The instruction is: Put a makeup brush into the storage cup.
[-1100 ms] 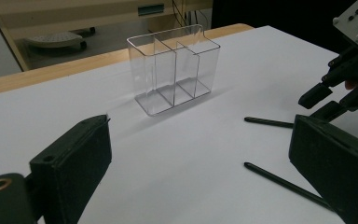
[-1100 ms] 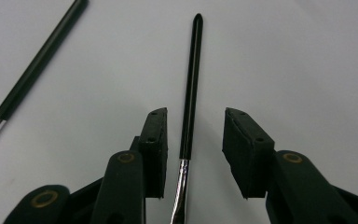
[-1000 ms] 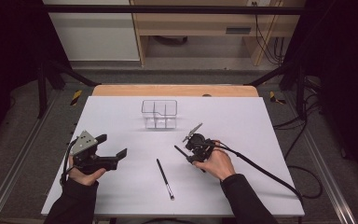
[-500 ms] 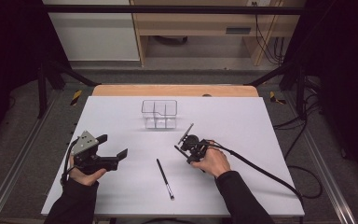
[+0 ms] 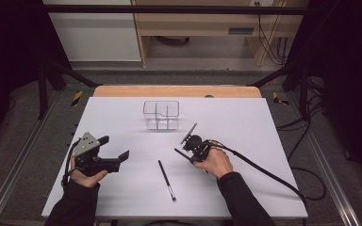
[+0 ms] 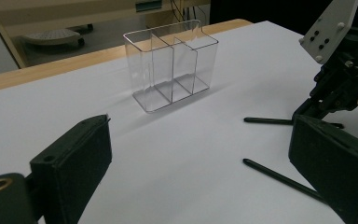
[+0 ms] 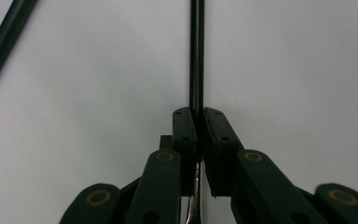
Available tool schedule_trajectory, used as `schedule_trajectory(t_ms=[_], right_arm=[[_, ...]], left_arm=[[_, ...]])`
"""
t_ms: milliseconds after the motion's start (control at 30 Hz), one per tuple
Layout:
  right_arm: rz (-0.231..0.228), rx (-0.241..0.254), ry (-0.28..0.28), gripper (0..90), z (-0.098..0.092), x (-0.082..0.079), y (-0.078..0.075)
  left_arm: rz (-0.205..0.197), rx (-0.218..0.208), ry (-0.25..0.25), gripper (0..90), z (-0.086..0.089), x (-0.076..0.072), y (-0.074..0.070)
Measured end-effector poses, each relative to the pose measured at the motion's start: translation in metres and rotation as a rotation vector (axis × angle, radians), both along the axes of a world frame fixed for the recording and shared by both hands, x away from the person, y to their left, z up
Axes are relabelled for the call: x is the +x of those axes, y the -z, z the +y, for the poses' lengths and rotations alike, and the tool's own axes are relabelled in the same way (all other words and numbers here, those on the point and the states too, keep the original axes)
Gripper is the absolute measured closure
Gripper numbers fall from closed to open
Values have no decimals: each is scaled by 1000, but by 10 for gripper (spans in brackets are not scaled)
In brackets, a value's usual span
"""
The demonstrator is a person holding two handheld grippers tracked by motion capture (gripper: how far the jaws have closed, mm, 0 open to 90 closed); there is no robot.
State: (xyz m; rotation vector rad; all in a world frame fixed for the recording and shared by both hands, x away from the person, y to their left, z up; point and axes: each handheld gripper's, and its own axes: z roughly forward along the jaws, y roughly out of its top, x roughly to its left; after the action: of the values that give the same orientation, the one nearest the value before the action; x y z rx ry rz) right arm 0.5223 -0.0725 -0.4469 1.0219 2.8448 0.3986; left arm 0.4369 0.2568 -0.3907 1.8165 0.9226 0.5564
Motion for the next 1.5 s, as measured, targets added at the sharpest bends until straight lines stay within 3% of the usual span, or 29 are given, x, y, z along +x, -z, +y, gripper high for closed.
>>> schedule_trajectory(t_ms=[67, 267, 600, 1000, 1300, 1500], right_arm=[[-16, 1, -28, 839, -1, 1, 1], [-40, 18, -12, 840, -3, -1, -6], [-79, 130, -41, 839, -19, -12, -42], [-92, 198, -102, 839, -28, -28, -61], [-90, 229, -120, 839, -36, -34, -68], [-84, 227, -131, 839, -39, -35, -69]], left_arm=[[0, 2, 1, 54, 0, 0, 0], [4, 6, 7, 55, 0, 0, 0], [5, 18, 27, 56, -3, -1, -1], [0, 47, 72, 57, -14, -4, -5], [-1, 106, 133, 58, -30, -4, -7], [-6, 185, 171, 59, -43, -2, -9]])
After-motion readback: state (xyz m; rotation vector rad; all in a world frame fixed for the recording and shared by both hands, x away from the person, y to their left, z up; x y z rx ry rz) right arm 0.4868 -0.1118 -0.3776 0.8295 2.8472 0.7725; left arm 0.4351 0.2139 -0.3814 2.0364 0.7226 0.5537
